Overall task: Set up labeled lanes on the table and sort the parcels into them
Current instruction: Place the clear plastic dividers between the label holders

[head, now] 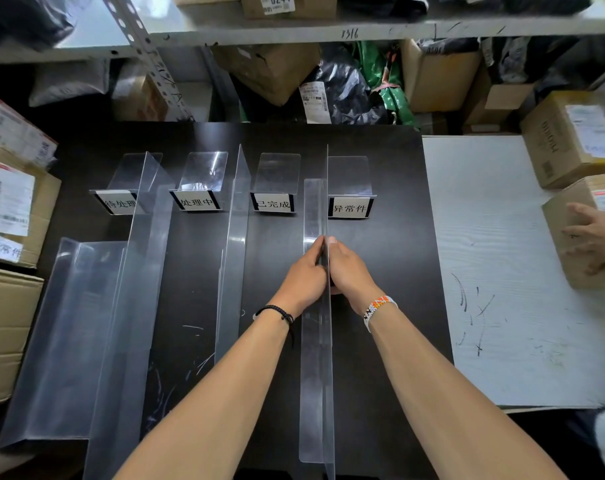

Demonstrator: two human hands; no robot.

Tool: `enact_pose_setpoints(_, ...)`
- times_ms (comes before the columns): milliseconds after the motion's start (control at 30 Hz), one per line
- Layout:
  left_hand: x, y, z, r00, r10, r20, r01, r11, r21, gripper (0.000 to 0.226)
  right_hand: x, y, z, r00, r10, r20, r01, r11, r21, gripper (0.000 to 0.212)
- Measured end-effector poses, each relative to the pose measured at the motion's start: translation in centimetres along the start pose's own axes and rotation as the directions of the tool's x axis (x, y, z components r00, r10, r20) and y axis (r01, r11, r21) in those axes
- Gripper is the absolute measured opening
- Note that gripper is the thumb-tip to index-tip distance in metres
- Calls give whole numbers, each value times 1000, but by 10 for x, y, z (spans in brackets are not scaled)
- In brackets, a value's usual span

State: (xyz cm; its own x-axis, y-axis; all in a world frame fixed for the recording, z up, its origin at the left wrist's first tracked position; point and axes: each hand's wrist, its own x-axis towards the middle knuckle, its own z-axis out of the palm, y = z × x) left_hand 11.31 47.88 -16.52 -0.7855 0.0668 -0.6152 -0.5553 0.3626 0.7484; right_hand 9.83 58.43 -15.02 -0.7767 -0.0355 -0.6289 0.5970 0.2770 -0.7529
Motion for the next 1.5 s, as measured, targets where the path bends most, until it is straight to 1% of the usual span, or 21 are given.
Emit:
enact_pose_setpoints(100, 3, -2, 0, 1000, -12, -7, 12, 998, -57, 78, -1, -2, -3, 1000, -12, 17, 12, 999, -32, 42)
enact_pose_setpoints(200, -12, 13, -4, 1000, 7, -5, -8, 995, -100, 69, -3, -4, -7, 1000, -18, 6, 19, 996, -83, 47)
enact_pose_setpoints(267, -22, 21, -11, 998, 59, -36, -63, 993, -96, 67, -3, -6, -11, 986, -141, -89, 124, 976, -178, 50)
enact_pose_setpoints(367, -29, 22, -29, 984, 154, -89, -162, 982, -92, 70, -15, -22, -12, 884, -391, -256, 297, 893, -338, 43)
enact_pose_setpoints(433, -39, 32, -48, 970, 207, -129, -218, 972, -86, 70, -26, -45, -5, 804, -513, -301, 363, 824, -436, 39)
enact_pose_setpoints(500, -49, 46, -71, 933, 299, -198, -309, 951, -19, 69, -32, -69, 10, 721, -618, -313, 411, 745, -525, 36)
enact_pose_setpoints(600, -63, 61, -112, 868, 408, -284, -405, 912, 72, 63, -44, -103, 46, 619, -722, -310, 467, 655, -594, 42)
enact_pose_setpoints(667, -75, 59, -146, 810, 460, -364, -446, 886, 127, 58, -55, -121, 81, 585, -760, -282, 510, 616, -601, 44)
enact_pose_setpoints(733, -91, 44, -186, 723, 495, -482, -469, 864, 183, 50, -65, -132, 124, 581, -776, -246, 550, 597, -584, 43)
enact_pose_setpoints(800, -105, 18, -231, 637, 476, -606, -436, 871, 226, 42, -75, -138, 171, 585, -783, -211, 595, 591, -544, 39)
enact_pose_setpoints(833, -109, -2, -256, 598, 453, -661, -394, 885, 249, 39, -80, -140, 199, 591, -785, -186, 620, 590, -517, 36)
enact_pose_setpoints(867, -110, -24, -281, 577, 415, -704, -326, 907, 268, 38, -84, -142, 227, 601, -784, -155, 642, 589, -491, 35)
enact_pose_setpoints(900, -109, -48, -304, 572, 366, -734, -241, 931, 276, 39, -88, -143, 255, 618, -777, -116, 657, 592, -467, 34)
enact_pose_setpoints(967, -102, -97, -342, 614, 236, -753, -51, 964, 261, 43, -93, -142, 309, 674, -738, -31, 666, 625, -408, 35)
enact_pose_setpoints(1033, -99, -138, -361, 683, 106, -723, 108, 964, 243, 47, -94, -136, 353, 761, -648, 42, 617, 701, -358, 36)
enact_pose_setpoints(1100, -100, -173, -364, 742, 15, -671, 217, 941, 261, 48, -92, -127, 384, 875, -477, 88, 476, 811, -339, 38)
enact_pose_setpoints(1167, -104, -201, -361, 776, -6, -631, 296, 887, 355, 42, -88, -115, 406, 955, -276, 105, 296, 899, -324, 41)
enact_pose_setpoints(1233, -106, -218, -360, 791, -2, -611, 357, 814, 459, 30, -84, -101, 420, 985, -149, 92, 171, 929, -329, 48)
enact_pose_setpoints(1333, -106, -222, -367, 778, -2, -628, 389, 787, 479, 23, -79, -86, 428, 997, -68, 41, 78, 938, -338, 53)
enact_pose_setpoints(1433, -108, -214, -373, 758, 38, -651, 362, 806, 468, 23, -79, -84, 426, 997, -78, -10, 68, 919, -389, 55)
enact_pose_setpoints(1500, -111, -203, -376, 721, 96, -686, 310, 840, 444, 22, -83, -90, 422, 986, -165, -32, 135, 894, -428, 57)
